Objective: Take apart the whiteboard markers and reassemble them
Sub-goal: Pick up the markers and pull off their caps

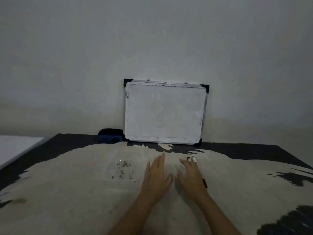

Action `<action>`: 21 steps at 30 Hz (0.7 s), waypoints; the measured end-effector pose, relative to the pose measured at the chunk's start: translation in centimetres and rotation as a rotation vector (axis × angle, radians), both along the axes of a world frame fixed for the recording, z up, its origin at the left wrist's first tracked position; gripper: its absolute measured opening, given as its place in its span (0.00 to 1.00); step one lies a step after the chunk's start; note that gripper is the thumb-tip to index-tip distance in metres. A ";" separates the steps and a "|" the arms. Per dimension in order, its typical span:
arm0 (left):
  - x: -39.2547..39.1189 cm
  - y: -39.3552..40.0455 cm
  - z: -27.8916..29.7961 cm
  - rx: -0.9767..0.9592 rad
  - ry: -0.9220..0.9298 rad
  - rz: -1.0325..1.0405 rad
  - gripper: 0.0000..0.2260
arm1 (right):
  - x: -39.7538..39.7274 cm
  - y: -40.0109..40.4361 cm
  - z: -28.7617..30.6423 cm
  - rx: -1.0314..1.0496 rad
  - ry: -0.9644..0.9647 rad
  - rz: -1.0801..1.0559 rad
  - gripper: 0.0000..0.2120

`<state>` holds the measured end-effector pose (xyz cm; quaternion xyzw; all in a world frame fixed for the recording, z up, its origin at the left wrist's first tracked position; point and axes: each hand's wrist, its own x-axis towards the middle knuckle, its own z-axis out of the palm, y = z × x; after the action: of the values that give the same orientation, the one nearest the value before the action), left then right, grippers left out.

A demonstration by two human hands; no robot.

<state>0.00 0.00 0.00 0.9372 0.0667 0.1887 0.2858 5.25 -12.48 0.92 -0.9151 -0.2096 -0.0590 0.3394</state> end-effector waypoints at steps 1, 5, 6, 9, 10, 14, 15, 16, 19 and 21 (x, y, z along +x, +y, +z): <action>0.1 -0.2 -0.3 0.085 -0.015 0.028 0.31 | -0.1 0.0 -0.6 -0.030 -0.075 -0.053 0.22; 0.2 -0.6 -1.4 0.271 -0.047 0.143 0.29 | -0.3 -0.2 -2.6 -0.135 -0.390 -0.284 0.19; 0.3 -0.7 -1.7 0.296 -0.052 0.149 0.29 | -0.2 -0.2 -2.7 -0.165 -0.431 -0.315 0.19; 0.4 -0.5 -1.6 0.357 -0.045 0.152 0.27 | -0.1 -0.2 -2.0 -0.216 -0.494 -0.402 0.19; 0.5 -0.5 -1.9 0.376 -0.047 0.148 0.26 | -0.1 -0.2 -2.0 -0.244 -0.487 -0.430 0.18; 0.9 -0.2 -2.3 0.390 -0.007 0.132 0.24 | 0.0 -0.2 -1.9 -0.240 -0.441 -0.534 0.18; 0.9 -0.2 -2.4 0.386 -0.014 0.132 0.24 | 0.0 -0.2 -2.0 -0.234 -0.431 -0.554 0.18; 1.0 -0.2 -2.5 0.374 -0.029 0.121 0.23 | 0.0 -0.3 -2.0 -0.228 -0.416 -0.563 0.17; 0.9 -0.2 -2.6 0.303 -0.111 0.061 0.20 | 0.2 -0.2 -2.4 -0.216 -0.378 -0.595 0.14; 0.8 0.0 -2.5 0.241 -0.164 0.024 0.16 | 0.2 -0.2 -2.5 -0.228 -0.340 -0.625 0.12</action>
<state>0.82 -0.05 -2.51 0.9453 0.0313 0.2745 0.1733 5.43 -12.70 -1.58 -0.9440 0.0212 -0.2871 0.1612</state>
